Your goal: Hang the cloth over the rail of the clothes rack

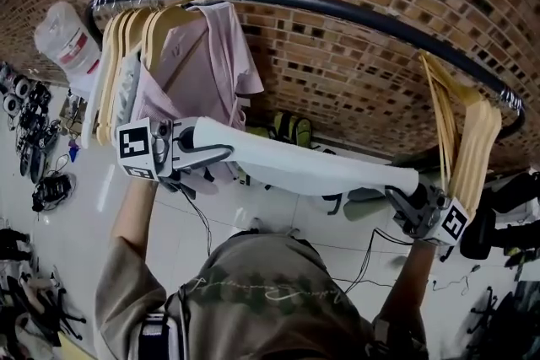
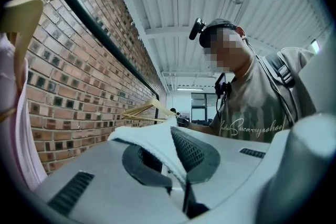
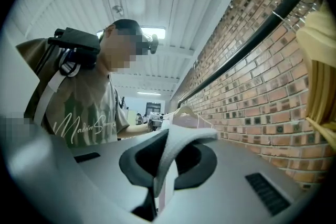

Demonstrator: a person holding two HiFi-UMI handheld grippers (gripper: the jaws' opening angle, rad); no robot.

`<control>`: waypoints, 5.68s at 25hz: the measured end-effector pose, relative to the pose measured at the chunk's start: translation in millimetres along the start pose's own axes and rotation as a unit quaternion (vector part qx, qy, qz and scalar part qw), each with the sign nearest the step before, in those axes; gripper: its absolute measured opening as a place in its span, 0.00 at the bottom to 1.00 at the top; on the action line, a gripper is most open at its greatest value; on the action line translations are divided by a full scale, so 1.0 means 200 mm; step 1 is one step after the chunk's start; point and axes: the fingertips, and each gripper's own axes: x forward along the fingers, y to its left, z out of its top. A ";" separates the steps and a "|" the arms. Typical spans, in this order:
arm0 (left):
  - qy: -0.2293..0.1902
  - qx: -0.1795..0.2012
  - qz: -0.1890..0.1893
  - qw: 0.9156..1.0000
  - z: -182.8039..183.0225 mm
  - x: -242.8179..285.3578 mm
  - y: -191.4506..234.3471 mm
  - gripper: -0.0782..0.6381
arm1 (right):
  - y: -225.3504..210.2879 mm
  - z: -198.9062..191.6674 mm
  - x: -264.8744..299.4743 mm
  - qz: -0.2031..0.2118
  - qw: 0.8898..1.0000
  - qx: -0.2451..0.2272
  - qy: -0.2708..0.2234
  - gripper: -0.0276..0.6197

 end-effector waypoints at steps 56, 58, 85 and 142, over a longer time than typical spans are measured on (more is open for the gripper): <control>-0.025 0.054 -0.030 0.998 1.23 0.17 0.28 0.13 | -0.48 1.27 0.07 0.044 0.996 -0.076 -0.009 0.07; -0.025 0.052 -0.032 0.998 1.26 0.17 0.29 0.13 | -0.49 1.30 0.08 0.045 0.996 -0.076 -0.009 0.07; -0.032 0.045 -0.021 0.998 1.66 0.19 0.59 0.13 | -0.78 1.63 0.18 0.055 0.996 -0.072 -0.001 0.07; 0.020 0.015 0.149 0.989 1.43 0.26 1.59 0.13 | -1.87 1.24 0.37 -0.044 0.995 0.068 0.054 0.07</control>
